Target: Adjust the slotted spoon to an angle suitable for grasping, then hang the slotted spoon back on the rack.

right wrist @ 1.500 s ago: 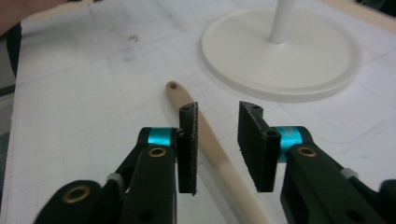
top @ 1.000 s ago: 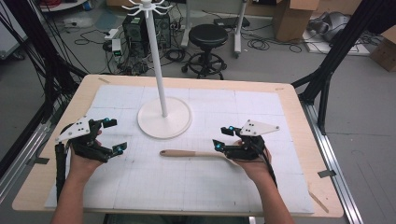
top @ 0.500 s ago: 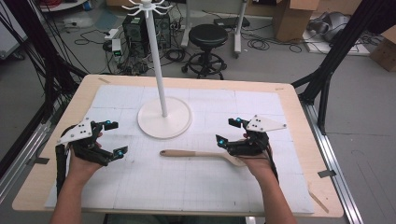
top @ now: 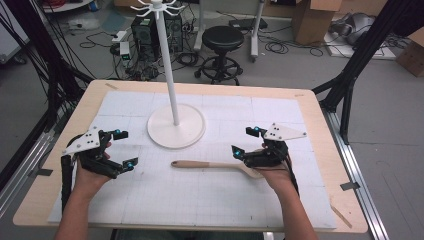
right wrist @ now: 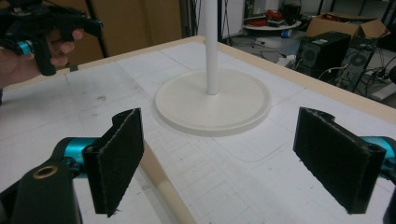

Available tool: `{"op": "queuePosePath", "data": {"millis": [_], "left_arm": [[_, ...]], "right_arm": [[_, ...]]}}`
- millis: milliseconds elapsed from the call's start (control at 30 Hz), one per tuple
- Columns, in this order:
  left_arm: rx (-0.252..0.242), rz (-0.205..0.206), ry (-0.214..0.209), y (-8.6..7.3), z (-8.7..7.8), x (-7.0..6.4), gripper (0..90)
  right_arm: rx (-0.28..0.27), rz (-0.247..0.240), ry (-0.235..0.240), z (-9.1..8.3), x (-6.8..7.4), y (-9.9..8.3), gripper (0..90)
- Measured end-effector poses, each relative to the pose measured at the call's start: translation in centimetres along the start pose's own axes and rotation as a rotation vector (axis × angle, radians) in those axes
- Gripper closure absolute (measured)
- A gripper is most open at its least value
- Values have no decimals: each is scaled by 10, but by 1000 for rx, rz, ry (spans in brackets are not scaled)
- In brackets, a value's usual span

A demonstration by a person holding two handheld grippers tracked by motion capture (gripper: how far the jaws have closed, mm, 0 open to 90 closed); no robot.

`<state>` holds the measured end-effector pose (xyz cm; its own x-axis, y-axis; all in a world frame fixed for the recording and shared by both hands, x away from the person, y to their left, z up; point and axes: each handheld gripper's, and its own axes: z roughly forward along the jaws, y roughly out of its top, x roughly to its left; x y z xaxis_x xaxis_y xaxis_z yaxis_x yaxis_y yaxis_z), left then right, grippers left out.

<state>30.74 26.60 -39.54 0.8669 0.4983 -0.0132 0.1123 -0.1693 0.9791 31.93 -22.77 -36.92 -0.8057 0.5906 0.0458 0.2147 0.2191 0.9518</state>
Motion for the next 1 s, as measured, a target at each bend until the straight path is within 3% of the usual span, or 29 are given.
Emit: {"op": "queuePosePath", "data": {"millis": [300,700,1000], "left_arm": [[-3,-5,-20,0,3,-1,17],[17,-2,15,0,-3,2,17],[0,4,20,3,-4,4,17]], "right_arm": [[11,-20,18,4,4,3,159],[63,-44,51,15,6,1,159],[204,-73,89,43,7,3,159]]}}
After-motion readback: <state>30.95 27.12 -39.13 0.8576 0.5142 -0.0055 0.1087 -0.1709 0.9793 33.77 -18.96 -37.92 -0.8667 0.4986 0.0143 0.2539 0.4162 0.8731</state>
